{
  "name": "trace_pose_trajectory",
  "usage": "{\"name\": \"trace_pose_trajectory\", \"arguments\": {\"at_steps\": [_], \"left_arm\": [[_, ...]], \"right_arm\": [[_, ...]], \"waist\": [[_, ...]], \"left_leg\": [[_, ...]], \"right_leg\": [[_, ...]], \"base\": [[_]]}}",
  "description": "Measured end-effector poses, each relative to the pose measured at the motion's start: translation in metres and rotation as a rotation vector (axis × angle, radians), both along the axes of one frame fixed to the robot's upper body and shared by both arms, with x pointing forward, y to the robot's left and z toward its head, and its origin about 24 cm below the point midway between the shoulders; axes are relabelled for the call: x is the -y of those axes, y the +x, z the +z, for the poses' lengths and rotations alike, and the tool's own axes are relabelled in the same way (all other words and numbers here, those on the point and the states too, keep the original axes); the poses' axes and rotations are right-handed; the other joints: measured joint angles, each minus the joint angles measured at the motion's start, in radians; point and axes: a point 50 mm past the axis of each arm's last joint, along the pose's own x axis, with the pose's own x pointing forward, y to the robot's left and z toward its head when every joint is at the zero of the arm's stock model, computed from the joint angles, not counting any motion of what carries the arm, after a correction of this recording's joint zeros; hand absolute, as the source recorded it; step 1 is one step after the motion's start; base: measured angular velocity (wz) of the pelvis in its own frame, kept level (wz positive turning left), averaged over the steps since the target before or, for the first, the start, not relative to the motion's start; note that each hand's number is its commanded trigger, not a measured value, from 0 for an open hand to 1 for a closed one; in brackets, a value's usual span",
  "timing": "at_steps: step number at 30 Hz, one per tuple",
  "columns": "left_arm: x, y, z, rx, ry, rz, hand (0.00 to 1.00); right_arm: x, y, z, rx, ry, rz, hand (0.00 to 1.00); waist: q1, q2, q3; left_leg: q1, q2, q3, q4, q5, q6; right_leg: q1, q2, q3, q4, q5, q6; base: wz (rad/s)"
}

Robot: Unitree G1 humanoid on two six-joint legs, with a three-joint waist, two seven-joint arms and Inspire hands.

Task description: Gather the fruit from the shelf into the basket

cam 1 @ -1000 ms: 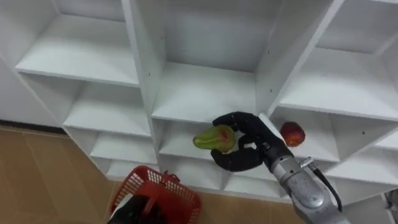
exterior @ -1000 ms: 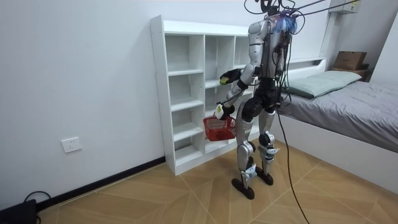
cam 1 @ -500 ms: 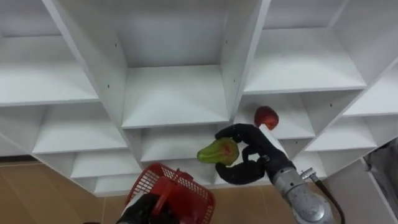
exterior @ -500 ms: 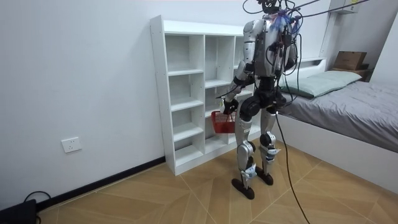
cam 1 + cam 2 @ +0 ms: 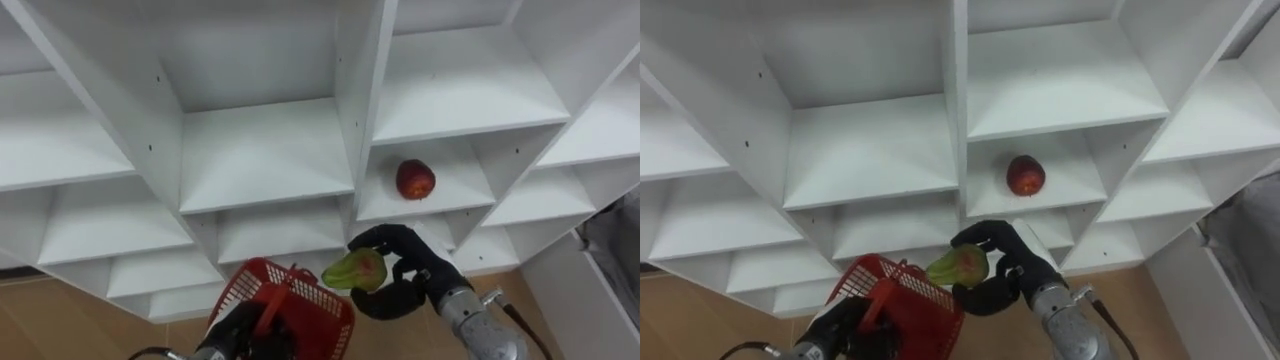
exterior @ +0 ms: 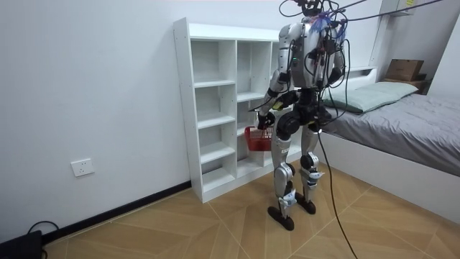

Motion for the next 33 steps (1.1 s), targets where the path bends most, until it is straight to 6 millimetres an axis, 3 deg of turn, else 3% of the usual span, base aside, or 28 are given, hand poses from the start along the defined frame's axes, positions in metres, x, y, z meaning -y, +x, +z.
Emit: {"name": "trace_pose_trajectory", "arguments": {"at_steps": [9,23,32,33], "left_arm": [[0.015,0.015,0.015,0.106,-0.053,-0.04,1.0],[0.023,0.015,0.017,0.116,-0.064,-0.09,1.0],[0.026,0.013,0.016,0.105,-0.067,-0.116,1.0],[0.026,0.013,0.016,0.104,-0.069,-0.118,1.0]], "right_arm": [[-0.005,-0.002,-0.003,-0.018,0.016,0.004,1.0],[-0.005,-0.013,-0.021,-0.114,-0.01,0.003,1.0],[-0.002,-0.02,-0.032,-0.171,-0.029,-0.002,1.0],[-0.002,-0.02,-0.032,-0.174,-0.031,-0.003,0.93]], "waist": [[-0.001,0.0,0.0007],[0.0,0.005,0.0038],[0.0,0.015,0.0101],[0.0,0.016,0.0102]], "left_leg": [[-0.008,0.0,0.0,-0.006,0.0,0.0],[-0.01,0.0,0.001,-0.002,0.0,0.0],[-0.01,0.0,0.004,0.001,0.0,0.0],[-0.01,0.0,0.004,0.001,0.0,0.0]], "right_leg": [[-0.008,0.0,-0.003,-0.003,0.0,0.0],[-0.01,-0.002,-0.004,-0.002,0.0,0.0],[-0.023,-0.002,0.0,0.013,-0.002,-0.001],[-0.026,-0.002,0.0,0.013,-0.002,-0.001]], "base": [[0.0],[0.0],[0.0],[0.0]]}}
